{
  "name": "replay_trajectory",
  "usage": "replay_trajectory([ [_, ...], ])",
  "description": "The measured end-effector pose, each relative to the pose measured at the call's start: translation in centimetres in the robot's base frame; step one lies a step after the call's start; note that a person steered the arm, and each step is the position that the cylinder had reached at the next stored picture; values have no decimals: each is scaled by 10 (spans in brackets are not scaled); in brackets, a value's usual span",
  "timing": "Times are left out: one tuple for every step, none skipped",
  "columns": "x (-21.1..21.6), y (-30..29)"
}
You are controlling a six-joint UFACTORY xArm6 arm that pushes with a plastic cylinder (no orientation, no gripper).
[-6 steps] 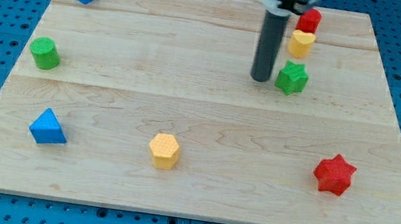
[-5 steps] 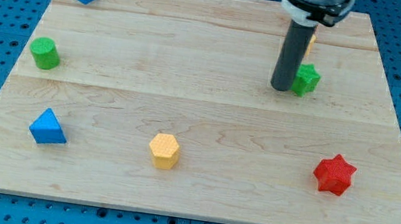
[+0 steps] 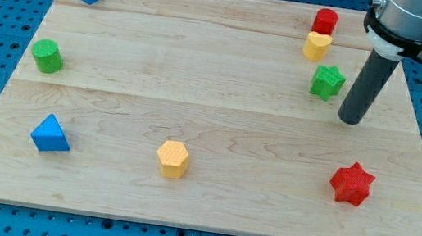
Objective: Move the red star close to the bottom side of the green star
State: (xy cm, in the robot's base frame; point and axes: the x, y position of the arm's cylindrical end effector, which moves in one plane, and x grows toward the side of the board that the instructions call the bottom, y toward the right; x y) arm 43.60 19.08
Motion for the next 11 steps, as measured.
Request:
replay_trajectory([
  [0, 1],
  [0, 31],
  [9, 91],
  [71, 111],
  [89, 111],
  [91, 113],
  [127, 134],
  [174, 136],
  [179, 99],
  [178, 65],
  [156, 56],
])
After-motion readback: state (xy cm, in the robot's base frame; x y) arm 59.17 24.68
